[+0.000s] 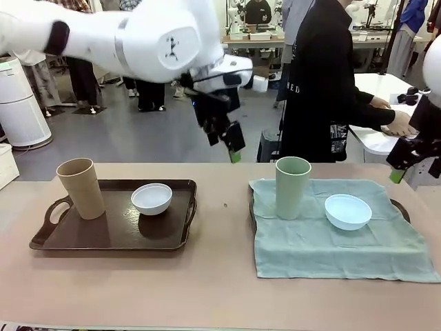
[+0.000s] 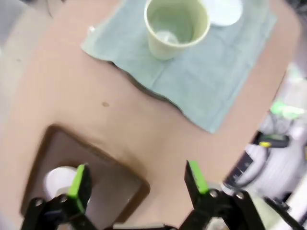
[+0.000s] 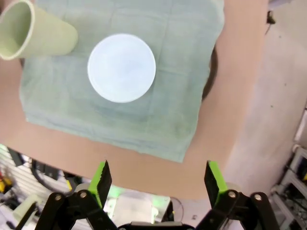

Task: Set up a tray with a mat and arrange the tableware.
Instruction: Place the Picnic Bowl and Reusable plastic cup back onto the Handle tray in front of the human's position, then pick up the Picnic Bowl and Reusable plastic cup from the Handle tray in front of the human's position and hold them in the air.

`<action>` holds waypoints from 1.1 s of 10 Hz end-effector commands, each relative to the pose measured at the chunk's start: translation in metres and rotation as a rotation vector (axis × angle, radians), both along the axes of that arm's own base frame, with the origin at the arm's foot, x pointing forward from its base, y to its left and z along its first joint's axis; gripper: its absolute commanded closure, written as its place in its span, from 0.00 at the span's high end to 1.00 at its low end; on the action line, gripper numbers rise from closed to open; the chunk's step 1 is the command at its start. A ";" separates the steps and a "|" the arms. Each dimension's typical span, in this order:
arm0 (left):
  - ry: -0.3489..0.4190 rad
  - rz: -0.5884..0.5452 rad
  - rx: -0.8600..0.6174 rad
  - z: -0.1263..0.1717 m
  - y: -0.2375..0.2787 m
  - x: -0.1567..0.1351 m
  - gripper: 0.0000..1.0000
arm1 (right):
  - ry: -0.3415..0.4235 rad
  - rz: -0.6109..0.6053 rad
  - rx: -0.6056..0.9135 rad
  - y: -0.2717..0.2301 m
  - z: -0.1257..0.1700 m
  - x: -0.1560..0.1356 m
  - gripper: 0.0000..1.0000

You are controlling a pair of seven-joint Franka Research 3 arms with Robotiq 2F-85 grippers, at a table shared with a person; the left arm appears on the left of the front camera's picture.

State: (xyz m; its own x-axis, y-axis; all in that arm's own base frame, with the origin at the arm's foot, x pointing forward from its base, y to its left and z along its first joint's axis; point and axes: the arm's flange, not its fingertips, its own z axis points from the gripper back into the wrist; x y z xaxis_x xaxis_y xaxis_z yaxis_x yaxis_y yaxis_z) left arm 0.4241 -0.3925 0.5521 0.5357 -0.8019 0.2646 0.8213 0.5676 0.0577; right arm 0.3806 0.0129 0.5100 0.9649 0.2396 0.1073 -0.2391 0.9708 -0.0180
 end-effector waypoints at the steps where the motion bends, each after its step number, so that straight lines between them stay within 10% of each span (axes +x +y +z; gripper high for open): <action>1: 0.051 -0.022 0.001 -0.029 0.010 0.013 1.00 | 0.003 -0.019 0.022 -0.001 -0.015 0.013 1.00; 9: 0.051 -0.022 0.001 -0.029 0.010 0.013 1.00 | 0.003 -0.019 0.022 -0.001 -0.015 0.013 1.00; 11: 0.031 0.136 0.004 -0.014 0.038 0.024 1.00 | 0.022 -0.058 0.029 -0.010 -0.010 0.010 1.00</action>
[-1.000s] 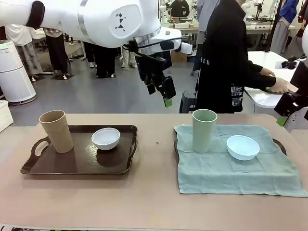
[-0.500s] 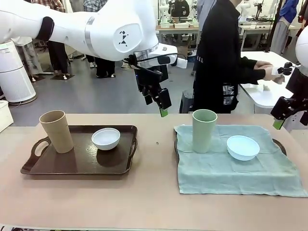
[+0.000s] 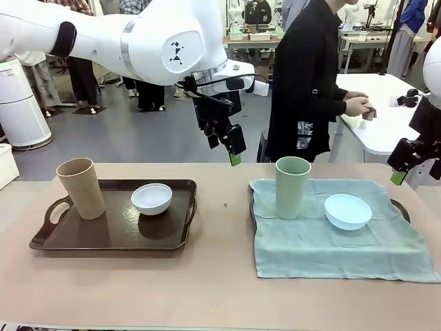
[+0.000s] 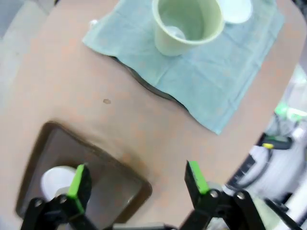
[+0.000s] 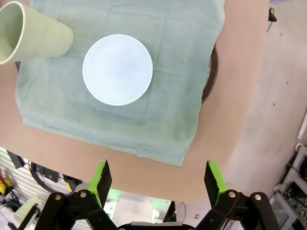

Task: Set up a tray with a mat and arrange the tableware.
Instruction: Pick up the Picnic Bowl and Reusable plastic cup from the Handle tray in front of the human's position and hold them in the air.

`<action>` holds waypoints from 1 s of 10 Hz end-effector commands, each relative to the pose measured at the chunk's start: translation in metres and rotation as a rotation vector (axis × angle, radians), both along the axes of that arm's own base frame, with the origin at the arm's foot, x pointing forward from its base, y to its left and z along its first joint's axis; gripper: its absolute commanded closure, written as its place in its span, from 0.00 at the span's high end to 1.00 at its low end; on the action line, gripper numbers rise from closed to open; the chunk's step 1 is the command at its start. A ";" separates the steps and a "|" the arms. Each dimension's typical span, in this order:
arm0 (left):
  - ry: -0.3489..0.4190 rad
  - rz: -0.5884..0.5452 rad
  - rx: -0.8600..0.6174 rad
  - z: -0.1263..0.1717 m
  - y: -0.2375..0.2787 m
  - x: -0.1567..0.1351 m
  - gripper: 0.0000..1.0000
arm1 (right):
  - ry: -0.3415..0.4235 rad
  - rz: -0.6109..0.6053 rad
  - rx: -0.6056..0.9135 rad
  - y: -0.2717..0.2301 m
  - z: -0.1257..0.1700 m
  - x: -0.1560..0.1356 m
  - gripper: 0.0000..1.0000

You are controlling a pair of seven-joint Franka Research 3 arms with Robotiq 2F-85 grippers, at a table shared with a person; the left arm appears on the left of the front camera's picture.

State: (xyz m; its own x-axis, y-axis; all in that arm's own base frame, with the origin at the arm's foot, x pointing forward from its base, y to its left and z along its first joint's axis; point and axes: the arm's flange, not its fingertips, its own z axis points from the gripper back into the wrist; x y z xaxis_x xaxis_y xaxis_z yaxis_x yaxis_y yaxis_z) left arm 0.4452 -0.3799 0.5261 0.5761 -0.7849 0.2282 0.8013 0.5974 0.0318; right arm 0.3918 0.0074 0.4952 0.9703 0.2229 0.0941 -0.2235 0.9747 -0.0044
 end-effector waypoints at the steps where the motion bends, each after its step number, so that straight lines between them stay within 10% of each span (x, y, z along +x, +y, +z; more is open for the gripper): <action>1: -0.010 0.199 -0.041 0.035 0.068 0.000 1.00 | 0.020 -0.072 0.025 -0.012 0.003 -0.004 1.00; 6: 0.017 0.616 -0.363 0.118 0.315 -0.041 1.00 | 0.085 -0.092 0.203 -0.040 0.021 -0.008 1.00; 10: -0.018 0.415 -1.060 0.123 0.431 -0.090 1.00 | 0.285 0.069 0.974 -0.075 0.023 -0.008 1.00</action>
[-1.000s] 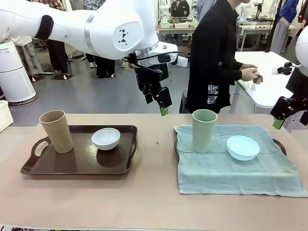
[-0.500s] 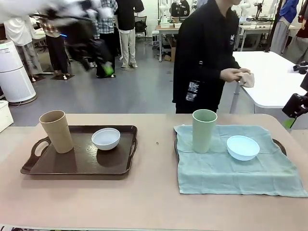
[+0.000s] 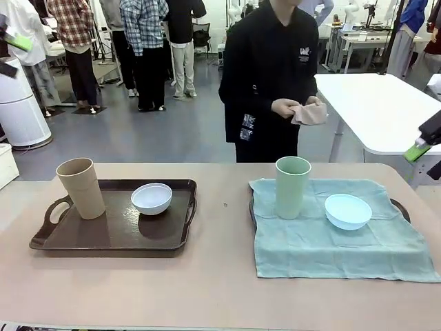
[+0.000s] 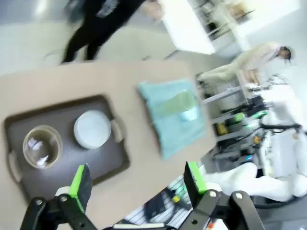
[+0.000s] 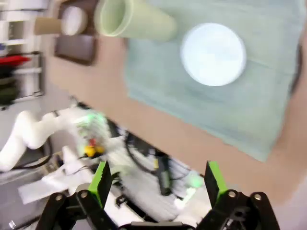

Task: Set up a tray with a mat and arrange the tableware.
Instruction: Pick up the Picnic Bowl and Reusable plastic cup from the Handle tray in front of the human's position and hold them in the air.

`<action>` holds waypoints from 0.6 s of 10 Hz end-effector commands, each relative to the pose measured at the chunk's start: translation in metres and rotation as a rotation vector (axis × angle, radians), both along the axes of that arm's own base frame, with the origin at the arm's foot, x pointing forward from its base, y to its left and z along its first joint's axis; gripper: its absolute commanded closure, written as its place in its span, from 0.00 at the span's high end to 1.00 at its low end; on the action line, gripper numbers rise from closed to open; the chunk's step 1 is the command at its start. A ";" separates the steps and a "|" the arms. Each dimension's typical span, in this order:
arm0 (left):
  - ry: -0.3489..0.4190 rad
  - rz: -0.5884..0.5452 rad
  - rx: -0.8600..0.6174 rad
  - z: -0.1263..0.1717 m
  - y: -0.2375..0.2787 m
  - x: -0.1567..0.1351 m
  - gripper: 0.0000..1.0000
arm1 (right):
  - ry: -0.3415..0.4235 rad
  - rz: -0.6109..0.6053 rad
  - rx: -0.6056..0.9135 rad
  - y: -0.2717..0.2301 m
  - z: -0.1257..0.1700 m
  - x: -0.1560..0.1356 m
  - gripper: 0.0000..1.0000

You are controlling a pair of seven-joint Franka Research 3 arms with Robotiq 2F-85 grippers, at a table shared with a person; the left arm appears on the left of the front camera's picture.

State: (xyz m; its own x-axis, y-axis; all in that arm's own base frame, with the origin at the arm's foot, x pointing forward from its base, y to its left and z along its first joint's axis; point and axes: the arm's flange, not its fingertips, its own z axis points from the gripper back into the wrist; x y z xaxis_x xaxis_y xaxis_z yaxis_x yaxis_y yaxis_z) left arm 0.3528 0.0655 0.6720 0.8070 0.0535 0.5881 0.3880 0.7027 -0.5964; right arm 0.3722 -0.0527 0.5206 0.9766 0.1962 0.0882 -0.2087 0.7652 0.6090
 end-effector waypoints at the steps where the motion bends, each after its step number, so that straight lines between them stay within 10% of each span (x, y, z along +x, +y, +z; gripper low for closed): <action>1: 0.089 0.016 0.145 0.001 -0.024 0.012 1.00 | 0.126 -0.266 0.011 -0.012 -0.011 0.013 1.00; 2: 0.089 0.016 0.145 0.001 -0.024 0.012 1.00 | 0.000 0.000 0.000 0.000 0.000 0.000 1.00; 4: 0.017 0.001 0.036 -0.004 -0.007 0.003 1.00 | 0.043 -0.081 0.053 -0.015 -0.008 0.004 1.00; 5: 0.279 0.056 -0.196 -0.013 0.023 0.028 1.00 | 0.218 0.168 0.571 -0.026 -0.002 0.004 1.00; 6: 0.498 0.084 -0.271 -0.036 0.055 0.035 1.00 | 0.237 0.150 0.640 -0.038 -0.013 0.006 1.00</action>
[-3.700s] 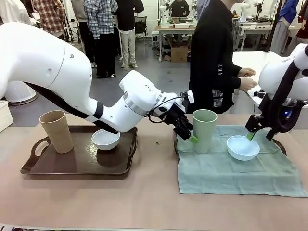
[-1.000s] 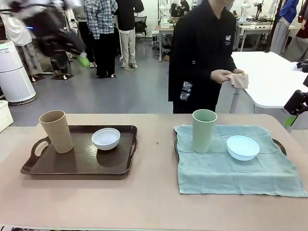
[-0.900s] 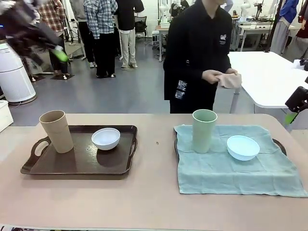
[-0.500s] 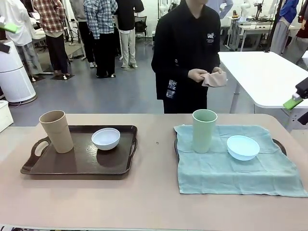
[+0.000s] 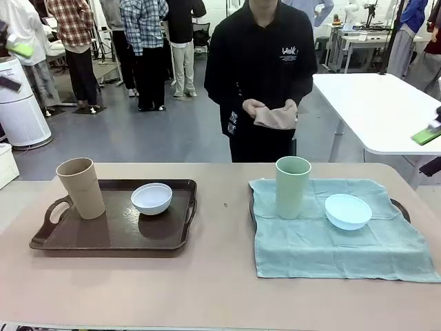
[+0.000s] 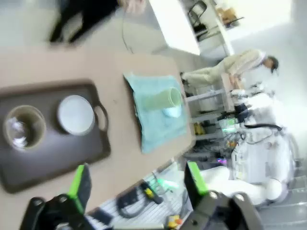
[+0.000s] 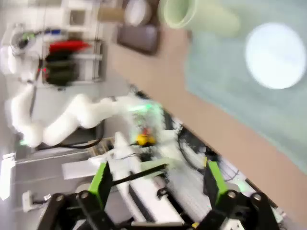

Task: Set up a tray with a mat and arrange the tableware.
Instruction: Pick up the Picnic Bowl and Reusable plastic cup from the Handle tray in front of the human's position and hold them in the air.

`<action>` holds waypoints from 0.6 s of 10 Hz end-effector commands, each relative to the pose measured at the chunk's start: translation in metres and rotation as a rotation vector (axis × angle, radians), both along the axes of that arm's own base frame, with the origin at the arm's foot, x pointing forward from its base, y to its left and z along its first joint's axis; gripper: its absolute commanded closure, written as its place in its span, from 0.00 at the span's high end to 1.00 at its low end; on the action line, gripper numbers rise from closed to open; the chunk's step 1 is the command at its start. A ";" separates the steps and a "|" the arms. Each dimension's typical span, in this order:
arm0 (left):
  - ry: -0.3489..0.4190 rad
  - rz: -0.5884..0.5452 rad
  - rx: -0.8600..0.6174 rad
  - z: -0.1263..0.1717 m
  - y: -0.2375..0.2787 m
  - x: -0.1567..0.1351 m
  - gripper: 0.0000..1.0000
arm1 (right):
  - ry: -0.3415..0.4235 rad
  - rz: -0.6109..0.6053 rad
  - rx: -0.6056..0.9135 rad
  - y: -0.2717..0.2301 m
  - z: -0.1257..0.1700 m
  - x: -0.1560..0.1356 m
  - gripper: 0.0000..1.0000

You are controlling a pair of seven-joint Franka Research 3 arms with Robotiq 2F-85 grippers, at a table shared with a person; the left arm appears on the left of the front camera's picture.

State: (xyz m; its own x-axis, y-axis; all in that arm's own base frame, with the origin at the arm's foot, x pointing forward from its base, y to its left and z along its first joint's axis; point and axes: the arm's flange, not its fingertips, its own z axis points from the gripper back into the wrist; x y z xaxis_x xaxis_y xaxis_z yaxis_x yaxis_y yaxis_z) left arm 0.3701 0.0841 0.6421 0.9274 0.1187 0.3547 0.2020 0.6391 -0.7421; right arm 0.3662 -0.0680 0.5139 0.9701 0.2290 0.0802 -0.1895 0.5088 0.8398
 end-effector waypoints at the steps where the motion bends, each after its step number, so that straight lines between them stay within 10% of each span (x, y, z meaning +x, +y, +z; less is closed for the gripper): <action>1: 0.389 0.096 -0.199 -0.028 0.065 0.016 1.00 | 0.185 0.084 0.351 -0.029 -0.020 0.011 1.00; 3: 0.528 0.135 -0.131 -0.061 0.106 0.021 1.00 | 0.200 0.118 0.433 -0.040 -0.026 0.010 1.00; 4: 0.367 0.059 -0.113 -0.056 0.099 0.012 1.00 | 0.230 0.243 0.532 -0.037 -0.025 0.007 1.00; 6: 0.429 0.091 -0.166 -0.076 0.101 0.004 1.00 | 0.153 0.096 0.390 -0.032 -0.030 -0.005 1.00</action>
State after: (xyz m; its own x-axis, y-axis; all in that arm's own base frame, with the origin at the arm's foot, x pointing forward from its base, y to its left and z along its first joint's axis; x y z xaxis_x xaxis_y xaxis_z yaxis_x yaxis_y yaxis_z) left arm 0.3808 0.1953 0.5618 0.9653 0.2362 -0.1111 -0.2214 0.5153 -0.8279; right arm 0.3645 -0.1042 0.4788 0.9392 0.3424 0.0275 -0.0539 0.0678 0.9962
